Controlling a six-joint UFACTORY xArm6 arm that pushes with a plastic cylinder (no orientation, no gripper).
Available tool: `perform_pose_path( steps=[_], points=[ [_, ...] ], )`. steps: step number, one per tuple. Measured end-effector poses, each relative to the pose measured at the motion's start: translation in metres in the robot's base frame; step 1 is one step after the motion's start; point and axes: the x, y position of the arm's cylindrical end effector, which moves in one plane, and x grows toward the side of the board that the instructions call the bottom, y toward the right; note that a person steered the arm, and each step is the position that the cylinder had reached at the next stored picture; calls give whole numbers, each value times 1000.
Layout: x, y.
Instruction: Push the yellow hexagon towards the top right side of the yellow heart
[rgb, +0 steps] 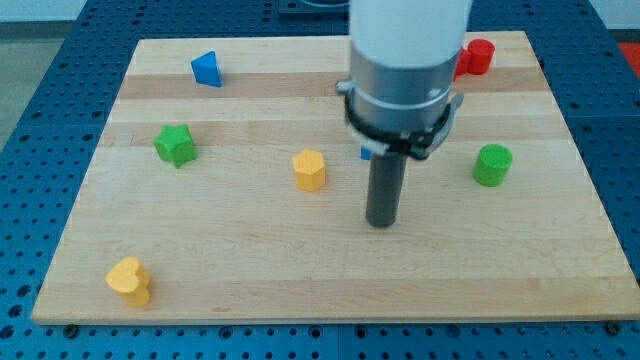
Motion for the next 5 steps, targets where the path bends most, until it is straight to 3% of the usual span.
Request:
perform_pose_path(
  steps=[2,3,5],
  points=[
    [-58,-17],
    [-58,-17],
    [-59,-74]
  ],
)
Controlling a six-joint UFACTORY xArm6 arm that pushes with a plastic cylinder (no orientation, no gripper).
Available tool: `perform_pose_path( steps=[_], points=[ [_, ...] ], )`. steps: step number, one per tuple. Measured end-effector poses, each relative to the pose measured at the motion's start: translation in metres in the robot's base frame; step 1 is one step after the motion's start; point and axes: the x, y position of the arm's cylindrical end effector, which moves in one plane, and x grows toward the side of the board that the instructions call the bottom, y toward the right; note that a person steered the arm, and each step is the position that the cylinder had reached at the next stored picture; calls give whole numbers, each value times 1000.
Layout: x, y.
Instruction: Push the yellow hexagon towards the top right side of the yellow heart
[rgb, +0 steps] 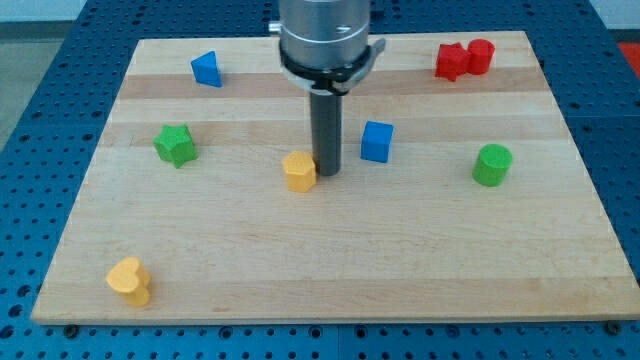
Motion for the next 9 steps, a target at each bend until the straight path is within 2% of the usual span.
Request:
perform_pose_path(
  steps=[5,8,9],
  points=[
    [8,-103],
    [74,-132],
    [83,-146]
  ],
)
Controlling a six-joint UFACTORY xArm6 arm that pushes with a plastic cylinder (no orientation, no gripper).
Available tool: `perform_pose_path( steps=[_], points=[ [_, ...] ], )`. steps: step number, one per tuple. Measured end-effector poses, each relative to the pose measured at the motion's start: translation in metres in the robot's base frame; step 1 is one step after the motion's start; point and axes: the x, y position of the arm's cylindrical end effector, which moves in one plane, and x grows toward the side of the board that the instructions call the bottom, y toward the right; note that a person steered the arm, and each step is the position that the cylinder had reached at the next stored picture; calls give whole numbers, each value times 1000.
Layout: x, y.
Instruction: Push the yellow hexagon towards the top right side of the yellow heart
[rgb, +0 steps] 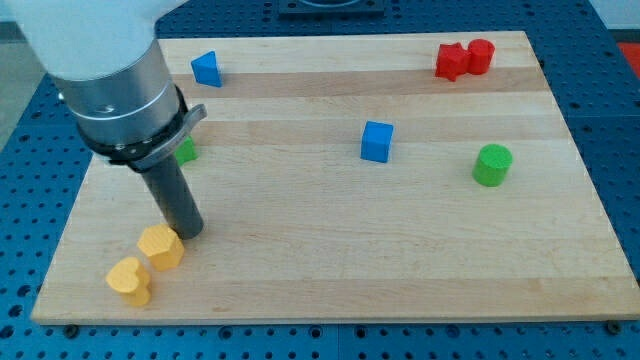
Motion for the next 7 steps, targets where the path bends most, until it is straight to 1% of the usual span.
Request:
perform_pose_path(
  steps=[1,2,3,4,6,7],
  points=[
    [0,0],
    [-4,12],
    [-36,59],
    [-53,70],
    [-52,72],
    [-52,126]
  ],
)
